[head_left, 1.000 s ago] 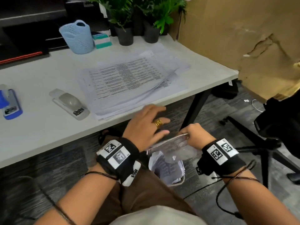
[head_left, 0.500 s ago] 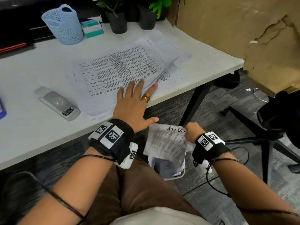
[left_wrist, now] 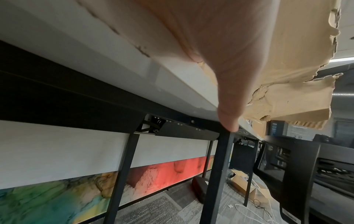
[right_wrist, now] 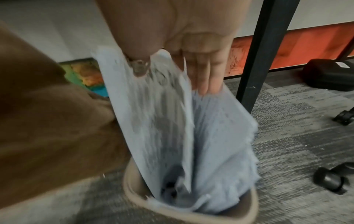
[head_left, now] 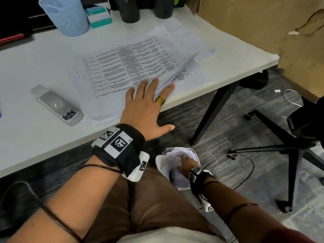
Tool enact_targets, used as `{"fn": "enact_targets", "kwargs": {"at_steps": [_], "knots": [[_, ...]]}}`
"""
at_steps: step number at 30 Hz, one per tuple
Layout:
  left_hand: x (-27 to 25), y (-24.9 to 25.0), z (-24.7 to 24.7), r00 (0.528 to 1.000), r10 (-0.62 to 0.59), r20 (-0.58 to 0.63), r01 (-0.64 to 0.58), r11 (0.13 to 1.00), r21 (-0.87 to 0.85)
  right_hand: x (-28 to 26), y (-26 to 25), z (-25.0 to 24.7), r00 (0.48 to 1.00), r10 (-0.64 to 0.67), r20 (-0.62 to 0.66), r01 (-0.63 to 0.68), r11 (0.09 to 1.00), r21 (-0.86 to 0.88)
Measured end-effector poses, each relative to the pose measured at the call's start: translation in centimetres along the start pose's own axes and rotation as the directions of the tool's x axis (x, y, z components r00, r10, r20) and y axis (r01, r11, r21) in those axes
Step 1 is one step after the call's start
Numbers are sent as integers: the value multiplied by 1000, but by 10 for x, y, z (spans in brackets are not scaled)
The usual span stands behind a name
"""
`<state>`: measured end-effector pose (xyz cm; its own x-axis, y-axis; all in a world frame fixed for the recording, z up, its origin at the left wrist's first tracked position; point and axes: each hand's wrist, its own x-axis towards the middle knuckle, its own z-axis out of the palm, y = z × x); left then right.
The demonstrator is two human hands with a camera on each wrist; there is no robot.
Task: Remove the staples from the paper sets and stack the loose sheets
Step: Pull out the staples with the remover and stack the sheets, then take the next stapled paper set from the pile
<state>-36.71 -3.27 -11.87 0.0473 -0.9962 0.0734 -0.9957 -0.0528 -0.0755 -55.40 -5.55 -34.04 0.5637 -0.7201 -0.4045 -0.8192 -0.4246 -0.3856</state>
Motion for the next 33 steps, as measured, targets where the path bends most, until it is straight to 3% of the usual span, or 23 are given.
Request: {"fn": "enact_targets", "kwargs": {"at_steps": [1, 3, 5, 7, 10, 13, 14, 16, 18, 22, 25, 28, 31, 33], "knots": [[0, 0, -1, 1000, 3, 7, -3, 1000, 1, 1, -2, 5, 998, 46, 32, -44, 998, -45], [0, 0, -1, 1000, 1, 17, -1, 1000, 4, 5, -6, 8, 995, 101, -26, -104, 986, -131], [0, 1, -2, 1000, -10, 17, 10, 1000, 1, 9, -16, -5, 981, 80, -178, -94, 993, -74], [-1, 1, -2, 1000, -19, 10, 19, 999, -26, 7, -32, -29, 914, 26, -404, -16, 999, 29], [-3, 3, -5, 999, -34, -13, 34, 998, -50, -5, -60, -70, 701, -110, -704, 151, 988, -4], [-8, 4, -14, 996, -71, -48, 66, 994, -86, -20, -87, -112, 452, -169, -876, 247, 967, -59], [-9, 4, -16, 995, -78, -54, 72, 992, -101, -25, -93, -125, 393, -150, -907, 259, 965, -47], [-12, 0, -21, 994, -93, -56, 84, 986, -145, -34, -105, -150, 327, -110, -939, 286, 958, -12], [-16, -9, -26, 995, -90, -50, 77, 974, -211, -42, -117, -171, 343, -72, -937, 301, 953, 37], [-28, -19, -34, 997, -32, -65, 18, 978, -208, -49, -139, -198, 524, 68, -849, 289, 923, 253], [-41, -20, -33, 994, -104, 19, 106, 974, -198, -49, -151, -207, 626, 260, -735, 287, 800, 527], [-47, -20, -33, 985, -111, 132, 138, 967, -216, -45, -151, -216, 650, 416, -636, 263, 662, 702], [-49, -22, -33, 978, -71, 196, 110, 975, -193, -40, -147, -222, 666, 419, -618, 219, 682, 698], [-52, -26, -34, 979, -58, 196, 101, 970, -220, -41, -149, -224, 630, 398, -667, 281, 684, 673]]}}
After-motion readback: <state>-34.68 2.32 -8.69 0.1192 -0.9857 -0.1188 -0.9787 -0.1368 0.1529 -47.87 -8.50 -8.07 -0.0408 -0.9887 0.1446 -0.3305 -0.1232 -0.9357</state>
